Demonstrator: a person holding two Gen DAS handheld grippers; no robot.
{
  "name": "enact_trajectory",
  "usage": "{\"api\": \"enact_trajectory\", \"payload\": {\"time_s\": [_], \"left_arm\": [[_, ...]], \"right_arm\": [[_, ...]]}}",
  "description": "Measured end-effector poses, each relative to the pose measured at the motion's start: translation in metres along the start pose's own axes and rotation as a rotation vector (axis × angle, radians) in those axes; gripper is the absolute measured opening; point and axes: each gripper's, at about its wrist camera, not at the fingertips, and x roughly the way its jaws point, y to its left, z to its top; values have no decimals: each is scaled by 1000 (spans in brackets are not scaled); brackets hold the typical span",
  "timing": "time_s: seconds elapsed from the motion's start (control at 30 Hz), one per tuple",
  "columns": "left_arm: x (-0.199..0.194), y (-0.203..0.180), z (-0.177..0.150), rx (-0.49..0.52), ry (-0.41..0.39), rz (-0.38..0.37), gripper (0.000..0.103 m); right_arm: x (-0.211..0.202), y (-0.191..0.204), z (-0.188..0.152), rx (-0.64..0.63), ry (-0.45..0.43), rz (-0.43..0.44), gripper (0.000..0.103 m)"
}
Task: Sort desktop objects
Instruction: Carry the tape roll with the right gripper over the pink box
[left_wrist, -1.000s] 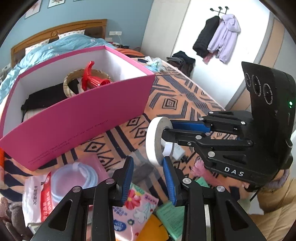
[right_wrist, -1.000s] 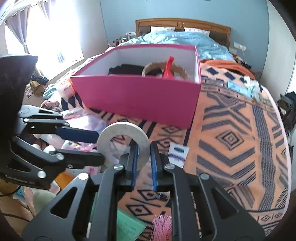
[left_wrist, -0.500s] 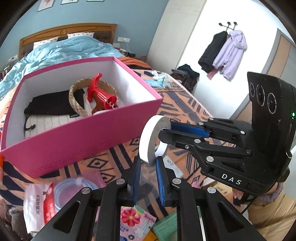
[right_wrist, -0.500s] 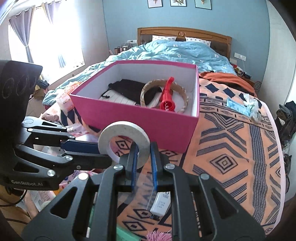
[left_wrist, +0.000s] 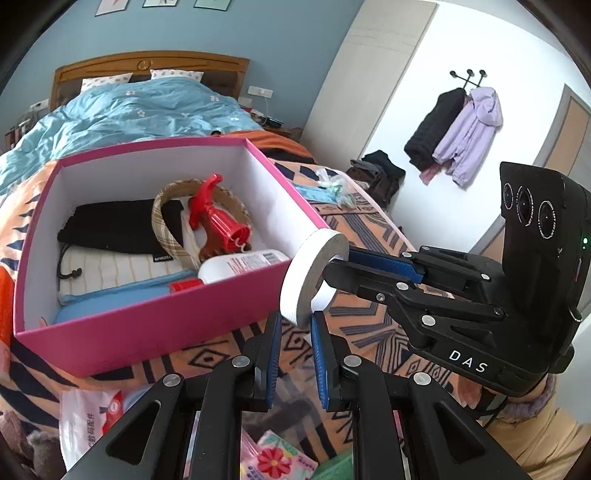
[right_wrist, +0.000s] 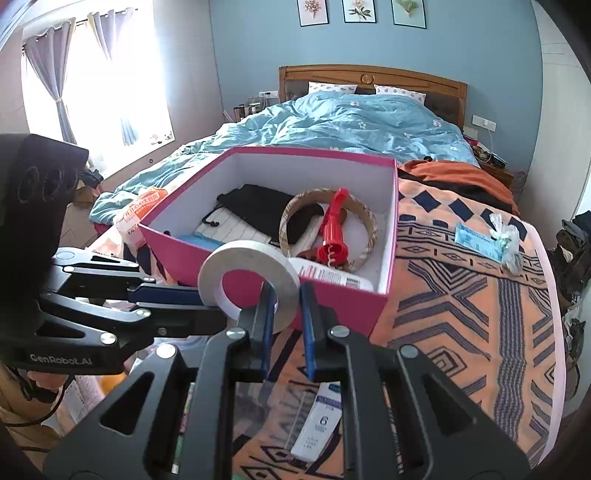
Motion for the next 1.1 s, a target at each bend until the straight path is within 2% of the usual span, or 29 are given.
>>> {"api": "enact_trajectory", "payload": {"time_s": [0.43, 0.63, 0.9, 1.1], "left_arm": [[-5, 6, 19, -5, -31, 18, 16], [-8, 5, 23, -3, -52, 44, 16], [-8, 11, 28, -24, -63, 61, 16], [-8, 13, 32, -17, -84, 108, 16]], "right_arm": [[-3, 5, 24, -40, -26, -9, 16], [-1, -1, 33, -20, -28, 22, 16], [6, -1, 40, -28, -25, 19, 16], [10, -3, 44, -21, -26, 32, 16]]}}
